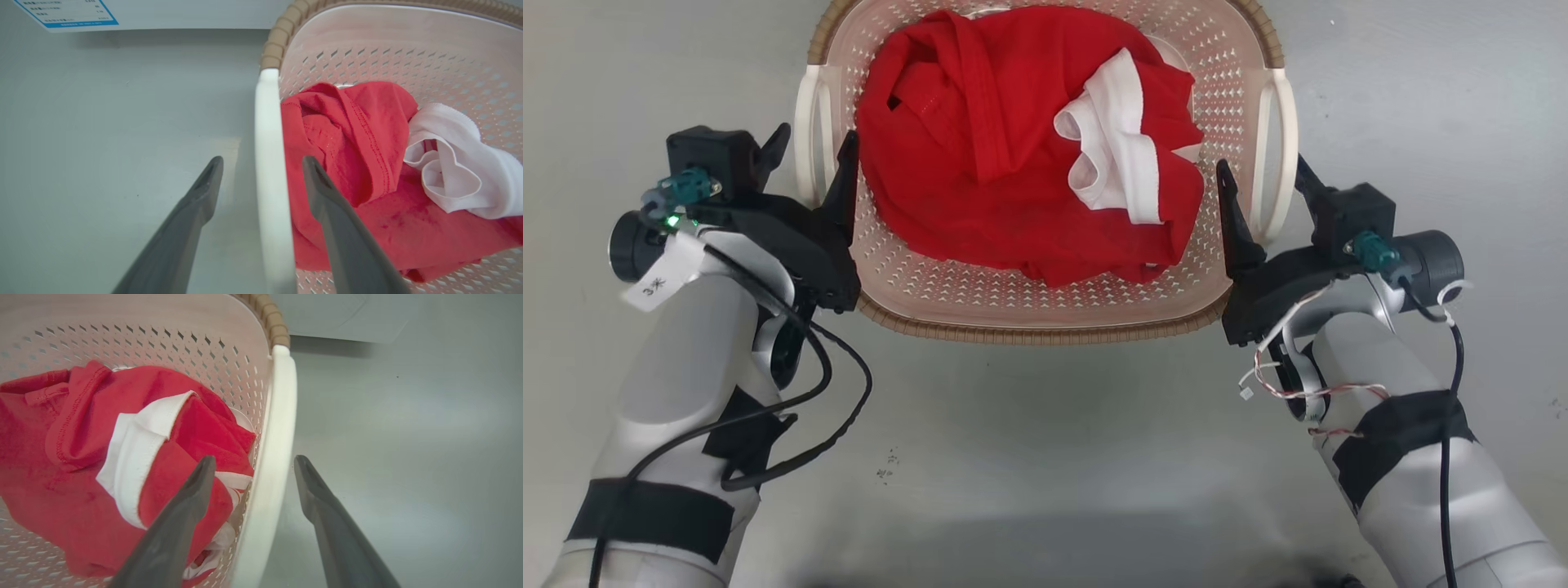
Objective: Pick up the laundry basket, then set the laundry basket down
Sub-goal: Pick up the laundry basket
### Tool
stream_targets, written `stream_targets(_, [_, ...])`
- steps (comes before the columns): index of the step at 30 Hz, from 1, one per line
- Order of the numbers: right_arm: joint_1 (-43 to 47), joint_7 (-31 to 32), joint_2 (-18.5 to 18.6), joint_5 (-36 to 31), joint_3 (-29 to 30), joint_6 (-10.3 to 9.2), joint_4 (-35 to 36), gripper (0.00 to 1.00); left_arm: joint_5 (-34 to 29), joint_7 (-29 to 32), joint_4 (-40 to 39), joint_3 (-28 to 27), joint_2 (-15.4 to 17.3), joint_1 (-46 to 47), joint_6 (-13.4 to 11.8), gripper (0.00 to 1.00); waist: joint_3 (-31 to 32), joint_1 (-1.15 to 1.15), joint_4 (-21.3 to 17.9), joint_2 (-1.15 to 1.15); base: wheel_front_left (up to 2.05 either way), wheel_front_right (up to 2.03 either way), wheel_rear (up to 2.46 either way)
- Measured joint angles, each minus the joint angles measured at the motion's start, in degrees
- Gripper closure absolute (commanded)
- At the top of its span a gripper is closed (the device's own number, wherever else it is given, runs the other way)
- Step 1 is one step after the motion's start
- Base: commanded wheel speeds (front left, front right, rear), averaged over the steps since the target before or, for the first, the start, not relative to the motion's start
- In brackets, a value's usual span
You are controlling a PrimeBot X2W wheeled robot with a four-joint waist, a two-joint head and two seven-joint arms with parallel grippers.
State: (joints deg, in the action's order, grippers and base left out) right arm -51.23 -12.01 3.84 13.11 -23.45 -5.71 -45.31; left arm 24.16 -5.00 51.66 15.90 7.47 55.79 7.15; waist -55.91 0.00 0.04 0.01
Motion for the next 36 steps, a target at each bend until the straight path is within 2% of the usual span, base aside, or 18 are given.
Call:
stream_targets(11, [-6.41, 6.23, 0.03, 6.75, -3.28, -0.10, -4.93, 0.00, 1.14, 2.48, 4.85, 2.21, -1.01, 3.35, 0.23, 0.02, 0.38, 0.00, 1.18, -0.01, 0.00, 0.00, 0.00])
stream_targets(12, [-6.59, 6.77, 0.03, 7.46, -3.42, -0.13, -5.37, 0.01, 1.37, 2.67, 5.13, 2.42, -1.04, 3.67, 0.40, 0.42, 0.41, 0.00, 1.26, 0.00, 0.00, 0.00, 0.00])
stream_targets(13, [-6.80, 7.30, 0.03, 8.45, -3.54, -0.32, -5.72, 0.57, 1.49, 2.98, 5.42, 2.60, -1.10, 4.07, 0.41, 0.92, 0.43, 0.00, 1.33, 0.00, 0.00, 0.00, 0.00])
stream_targets(14, [-7.01, 7.84, 0.04, 8.93, -3.79, -0.34, -6.13, 1.00, 1.62, 3.16, 5.66, 2.79, -1.15, 4.35, 0.41, 1.00, 0.44, 0.00, 1.40, 0.00, 0.00, 0.00, 0.00])
stream_targets(25, [-8.28, 10.01, 0.11, 13.13, -6.38, -0.86, -9.28, 1.00, 4.43, 3.56, 9.02, 3.60, -1.90, 5.33, 0.42, 1.00, 1.18, 0.00, 1.60, 0.00, 0.00, 0.00, 0.00])
stream_targets(36, [-7.98, 11.36, -0.13, 16.29, -8.79, -0.24, -13.79, 1.00, 6.90, 4.47, 13.80, 4.87, -3.37, 4.38, 0.42, 1.00, 6.10, 0.00, 1.60, 0.00, 0.00, 0.00, 0.00])
